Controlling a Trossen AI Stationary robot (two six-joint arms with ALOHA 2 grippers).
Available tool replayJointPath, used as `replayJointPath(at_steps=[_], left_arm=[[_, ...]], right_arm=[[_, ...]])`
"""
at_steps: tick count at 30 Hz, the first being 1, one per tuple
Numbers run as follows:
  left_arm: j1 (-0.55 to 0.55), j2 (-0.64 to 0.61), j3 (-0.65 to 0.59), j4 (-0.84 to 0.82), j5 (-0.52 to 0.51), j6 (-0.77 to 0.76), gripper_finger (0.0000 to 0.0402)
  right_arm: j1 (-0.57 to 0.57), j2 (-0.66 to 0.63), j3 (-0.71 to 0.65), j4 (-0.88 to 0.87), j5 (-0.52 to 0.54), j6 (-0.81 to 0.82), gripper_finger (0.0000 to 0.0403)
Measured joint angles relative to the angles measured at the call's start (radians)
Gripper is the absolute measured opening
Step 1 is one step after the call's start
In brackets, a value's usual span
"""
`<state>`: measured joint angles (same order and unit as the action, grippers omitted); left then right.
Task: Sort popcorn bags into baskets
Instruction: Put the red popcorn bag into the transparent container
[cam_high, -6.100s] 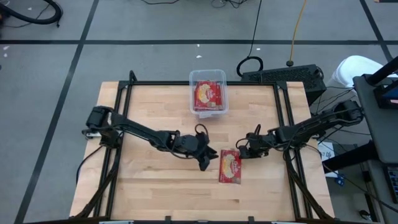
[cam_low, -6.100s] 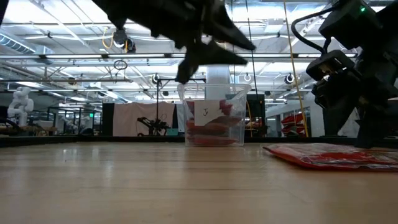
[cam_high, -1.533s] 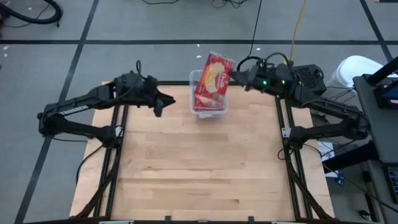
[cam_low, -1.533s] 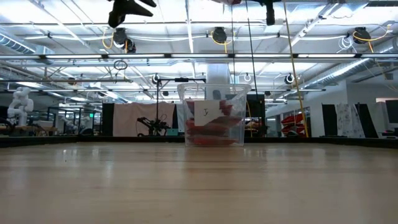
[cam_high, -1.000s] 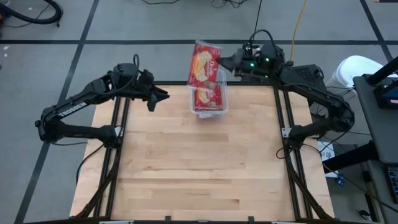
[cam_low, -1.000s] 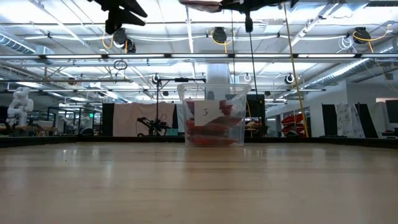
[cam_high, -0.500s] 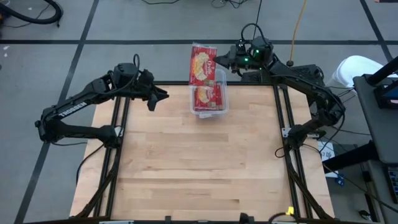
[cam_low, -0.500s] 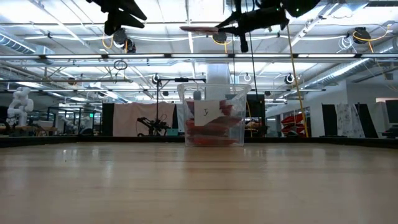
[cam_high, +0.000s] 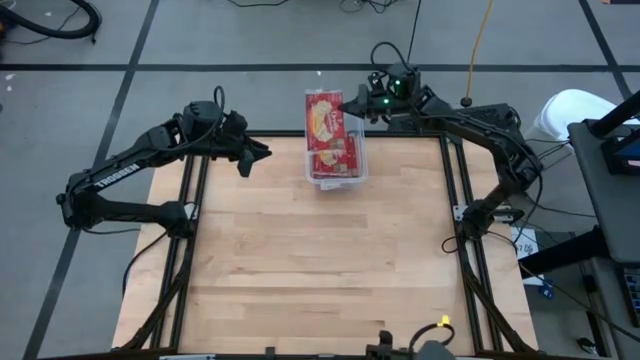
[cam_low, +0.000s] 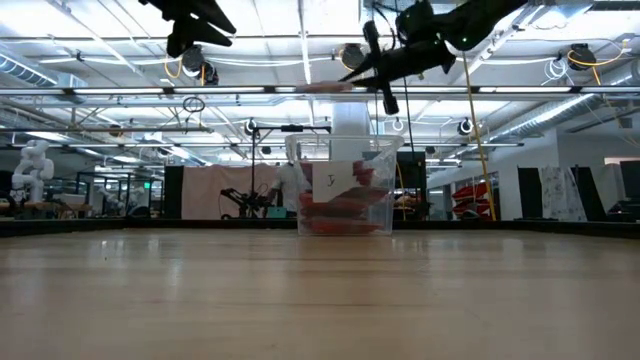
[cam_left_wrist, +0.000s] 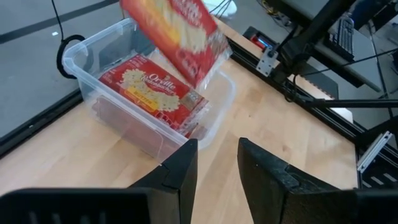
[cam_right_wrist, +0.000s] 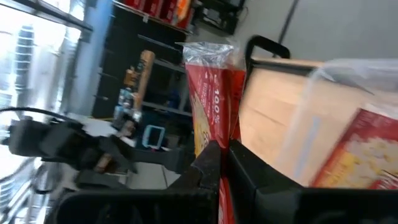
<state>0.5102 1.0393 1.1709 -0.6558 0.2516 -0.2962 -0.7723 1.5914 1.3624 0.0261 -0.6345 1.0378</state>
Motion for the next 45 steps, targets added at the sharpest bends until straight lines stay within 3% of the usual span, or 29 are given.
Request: replayJointPath(at_steps=[20, 32, 38, 45], left_arm=[[0.000, 0.000, 0.000, 0.000, -0.016, 0.014, 0.0118], [-0.030, 0.001, 0.000, -0.001, -0.016, 0.006, 0.0118], [-0.046, 0.001, 0.000, -0.001, -0.017, 0.005, 0.0118], [-0.048, 0.001, 0.000, -0.001, -0.017, 0.006, 0.0118]], right_arm=[[-0.008, 0.048, -0.046, -0.203, 0.038, -0.131, 0.0004], [-0.005, 0.048, -0.217, 0.003, 0.083, -0.015, 0.0004], [0.004, 0.048, -0.243, 0.014, 0.099, -0.019, 0.0005], [0.033, 0.048, -0.244, 0.006, 0.185, -0.029, 0.0042]])
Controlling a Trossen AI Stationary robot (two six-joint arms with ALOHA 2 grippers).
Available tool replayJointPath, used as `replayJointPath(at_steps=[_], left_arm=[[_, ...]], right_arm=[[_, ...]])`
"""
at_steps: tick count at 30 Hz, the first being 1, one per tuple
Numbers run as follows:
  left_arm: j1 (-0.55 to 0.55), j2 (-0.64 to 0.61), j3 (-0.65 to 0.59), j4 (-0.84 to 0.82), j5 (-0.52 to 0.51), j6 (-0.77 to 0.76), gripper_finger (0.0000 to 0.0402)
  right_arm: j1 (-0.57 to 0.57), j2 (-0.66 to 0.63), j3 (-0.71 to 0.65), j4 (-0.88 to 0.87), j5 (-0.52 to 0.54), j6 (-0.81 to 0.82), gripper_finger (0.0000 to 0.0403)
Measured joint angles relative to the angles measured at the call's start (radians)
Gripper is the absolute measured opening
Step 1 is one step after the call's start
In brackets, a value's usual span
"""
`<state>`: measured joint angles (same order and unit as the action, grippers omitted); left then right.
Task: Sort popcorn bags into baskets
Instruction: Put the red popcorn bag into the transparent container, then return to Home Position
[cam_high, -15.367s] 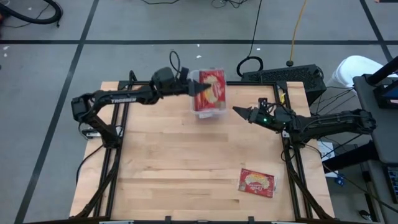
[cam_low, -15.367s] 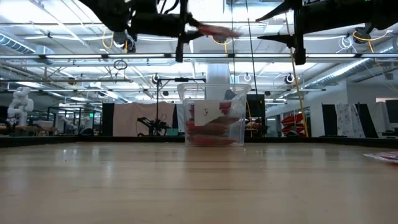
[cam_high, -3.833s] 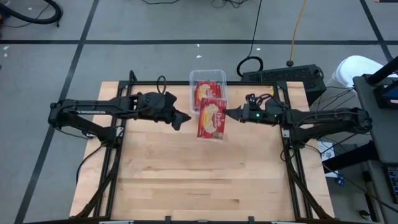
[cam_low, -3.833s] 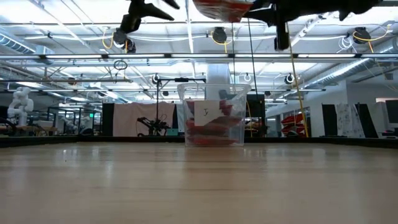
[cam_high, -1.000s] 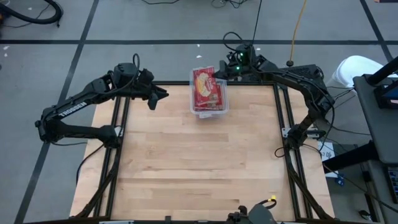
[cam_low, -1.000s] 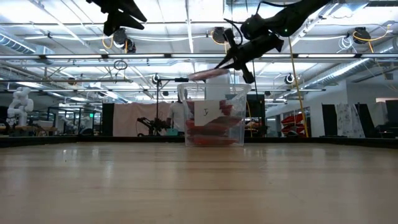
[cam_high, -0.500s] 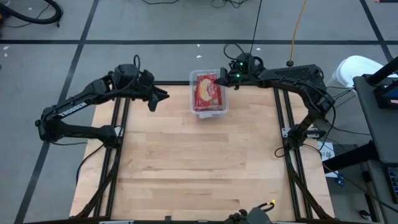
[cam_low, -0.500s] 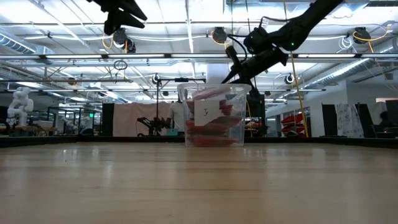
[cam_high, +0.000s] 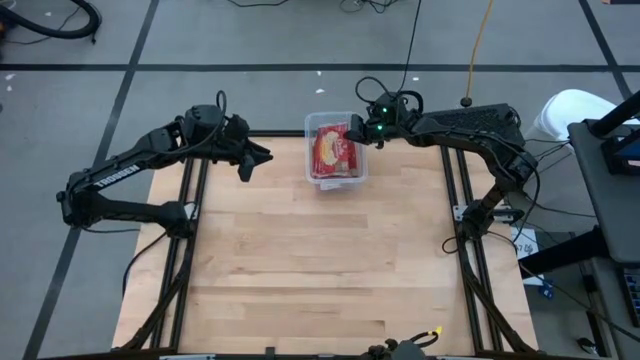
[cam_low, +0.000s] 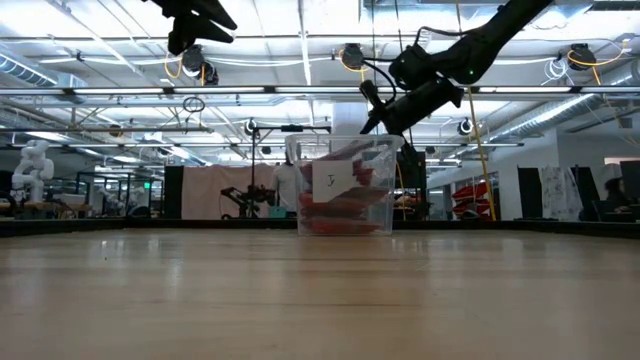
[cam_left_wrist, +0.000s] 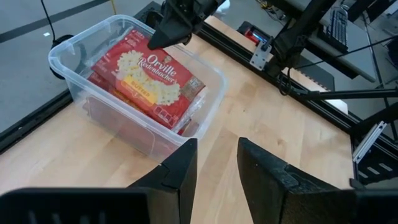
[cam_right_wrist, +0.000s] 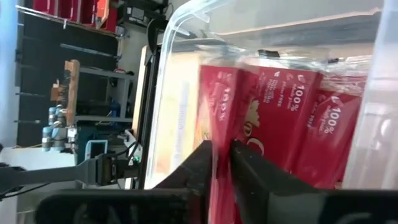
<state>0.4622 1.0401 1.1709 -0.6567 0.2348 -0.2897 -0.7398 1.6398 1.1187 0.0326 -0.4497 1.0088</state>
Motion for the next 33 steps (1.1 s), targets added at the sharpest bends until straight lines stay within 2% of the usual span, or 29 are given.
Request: replayJointPath(at_steps=[8, 13, 17, 24, 27, 33], left_arm=[[0.000, 0.000, 0.000, -0.004, 0.000, 0.016, 0.0118], [0.000, 0.000, 0.000, -0.007, 0.000, 0.019, 0.0118], [0.000, 0.000, 0.000, -0.007, -0.009, 0.035, 0.0118], [0.000, 0.000, 0.000, -0.004, -0.121, 0.129, 0.0118], [0.000, 0.000, 0.000, -0.001, -0.160, 0.190, 0.0118], [0.000, 0.000, 0.000, 0.050, -0.168, 0.291, 0.0118]], right_arm=[[0.003, 0.000, 0.000, -0.013, 0.036, 0.000, 0.0106], [-0.006, -0.023, 0.000, 0.020, 0.032, -0.009, 0.0127], [-0.004, -0.084, 0.000, 0.039, 0.029, -0.060, 0.0129], [0.054, -0.244, 0.000, 0.036, 0.001, -0.226, 0.0129], [0.100, -0.322, 0.000, 0.020, 0.000, -0.324, 0.0129], [0.193, -0.462, 0.000, -0.011, 0.000, -0.564, 0.0105]])
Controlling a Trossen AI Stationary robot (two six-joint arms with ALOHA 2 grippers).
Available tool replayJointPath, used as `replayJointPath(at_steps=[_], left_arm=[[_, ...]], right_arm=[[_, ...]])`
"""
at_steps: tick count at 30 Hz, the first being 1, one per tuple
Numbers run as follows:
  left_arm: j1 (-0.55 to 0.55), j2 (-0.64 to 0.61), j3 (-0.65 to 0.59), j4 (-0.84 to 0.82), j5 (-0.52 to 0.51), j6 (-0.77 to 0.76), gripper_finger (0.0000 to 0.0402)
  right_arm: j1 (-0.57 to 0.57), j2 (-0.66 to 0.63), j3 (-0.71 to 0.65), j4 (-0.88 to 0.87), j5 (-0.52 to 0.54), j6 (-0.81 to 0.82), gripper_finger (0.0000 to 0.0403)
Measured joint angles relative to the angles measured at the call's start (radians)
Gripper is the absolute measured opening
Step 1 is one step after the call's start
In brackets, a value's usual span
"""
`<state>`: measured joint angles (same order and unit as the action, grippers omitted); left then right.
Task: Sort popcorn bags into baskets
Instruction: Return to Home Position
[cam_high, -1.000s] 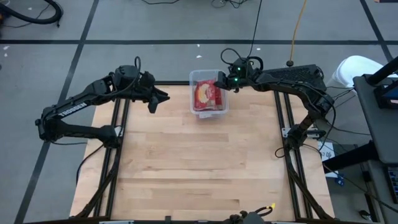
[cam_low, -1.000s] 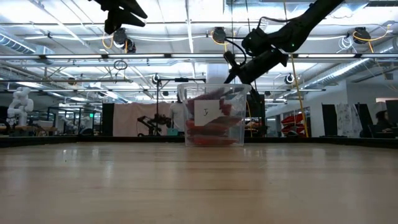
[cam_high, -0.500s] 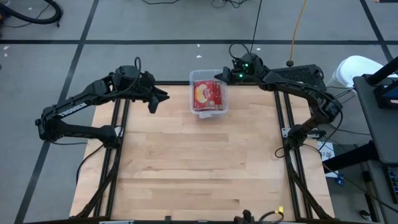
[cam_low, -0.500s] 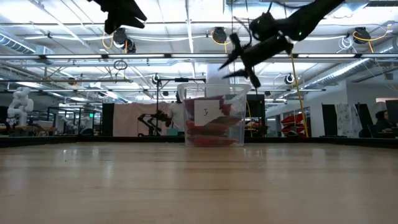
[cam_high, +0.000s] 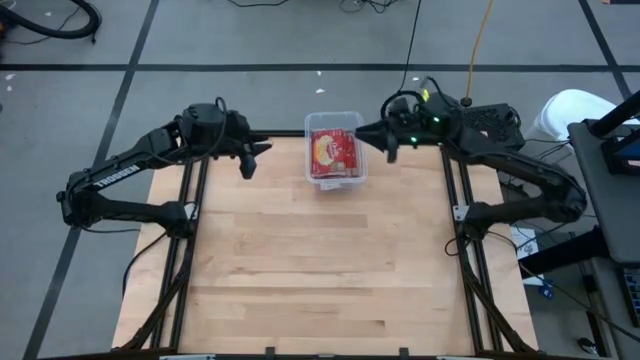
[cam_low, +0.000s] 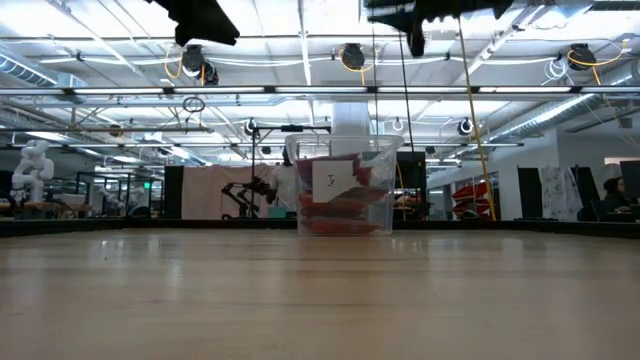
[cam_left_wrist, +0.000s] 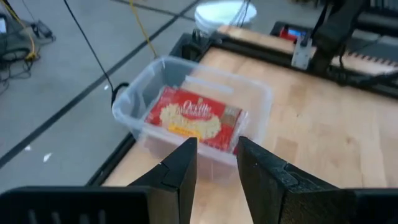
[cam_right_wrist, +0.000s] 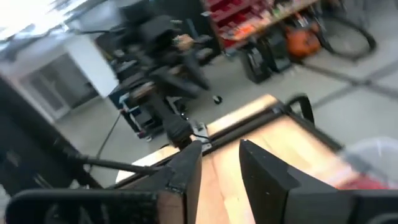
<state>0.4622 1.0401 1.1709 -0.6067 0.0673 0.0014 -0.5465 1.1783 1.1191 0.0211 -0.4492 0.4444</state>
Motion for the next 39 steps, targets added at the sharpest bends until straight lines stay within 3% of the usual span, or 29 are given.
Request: replayJointPath(at_steps=[5, 14, 18, 22, 28, 39], left_arm=[[0.000, 0.000, 0.000, 0.081, 0.008, -0.076, 0.0118], [-0.067, 0.000, 0.000, 0.182, 0.092, -0.217, 0.0115], [-0.159, 0.000, 0.000, 0.185, 0.084, -0.215, 0.0074], [-0.274, 0.000, 0.000, 0.182, 0.025, -0.217, 0.0010], [-0.426, 0.000, -0.001, 0.160, -0.136, -0.213, 0.0004], [-0.531, -0.001, -0.163, 0.225, -0.201, -0.218, 0.0003]], right_arm=[[0.056, -0.091, 0.000, -0.017, 0.000, -0.139, 0.0074], [0.142, -0.209, 0.000, -0.115, 0.001, -0.209, 0.0004], [0.179, -0.239, -0.020, -0.123, 0.000, -0.249, 0.0004], [0.202, -0.267, -0.076, -0.116, 0.004, -0.280, 0.0001], [0.242, -0.336, -0.203, -0.102, 0.010, -0.295, 0.0000], [0.297, -0.505, -0.452, -0.096, 0.173, -0.437, 0.0000]])
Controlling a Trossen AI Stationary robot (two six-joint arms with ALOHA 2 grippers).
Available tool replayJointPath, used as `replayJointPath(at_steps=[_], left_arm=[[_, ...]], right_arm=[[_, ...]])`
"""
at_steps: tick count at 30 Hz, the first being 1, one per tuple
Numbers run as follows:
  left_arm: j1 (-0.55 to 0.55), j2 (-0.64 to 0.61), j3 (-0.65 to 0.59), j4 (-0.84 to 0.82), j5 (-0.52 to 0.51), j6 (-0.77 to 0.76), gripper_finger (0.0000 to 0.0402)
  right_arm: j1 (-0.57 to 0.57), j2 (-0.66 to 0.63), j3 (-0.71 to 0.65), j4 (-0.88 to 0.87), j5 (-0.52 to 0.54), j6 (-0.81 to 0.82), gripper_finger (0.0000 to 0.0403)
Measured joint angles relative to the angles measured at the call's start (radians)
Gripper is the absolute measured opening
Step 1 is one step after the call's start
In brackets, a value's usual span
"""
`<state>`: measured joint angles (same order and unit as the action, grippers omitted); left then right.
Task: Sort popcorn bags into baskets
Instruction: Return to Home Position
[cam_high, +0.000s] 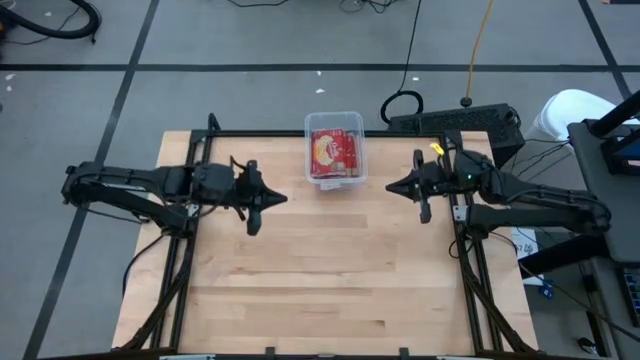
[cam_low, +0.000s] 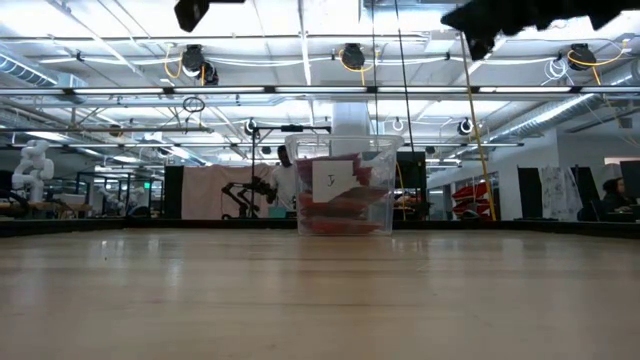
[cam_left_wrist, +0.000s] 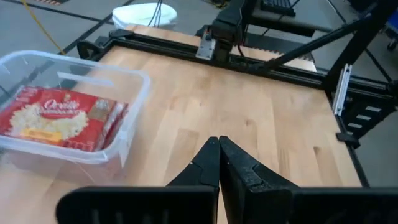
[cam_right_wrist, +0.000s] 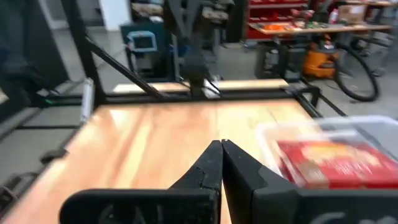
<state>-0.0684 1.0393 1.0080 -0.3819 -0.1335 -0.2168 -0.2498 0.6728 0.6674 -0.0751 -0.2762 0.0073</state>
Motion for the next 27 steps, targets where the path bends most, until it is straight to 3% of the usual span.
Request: replayJointPath(at_steps=[7, 13, 22, 27], left_arm=[[0.000, -0.008, -0.166, 0.181, -0.010, -0.024, 0.0002], [-0.001, -0.021, -0.301, 0.362, -0.056, -0.032, 0.0002], [0.010, -0.018, -0.348, 0.269, -0.085, 0.021, 0.0034], [0.004, -0.019, -0.379, 0.274, -0.086, 0.043, 0.0024]], right_arm=[[0.005, -0.070, -0.196, 0.194, 0.123, -0.003, 0.0000], [0.012, -0.101, -0.342, 0.384, 0.151, -0.024, 0.0000], [0.013, -0.140, -0.493, 0.549, 0.250, -0.024, 0.0000], [0.013, -0.172, -0.537, 0.552, 0.249, -0.013, 0.0000]])
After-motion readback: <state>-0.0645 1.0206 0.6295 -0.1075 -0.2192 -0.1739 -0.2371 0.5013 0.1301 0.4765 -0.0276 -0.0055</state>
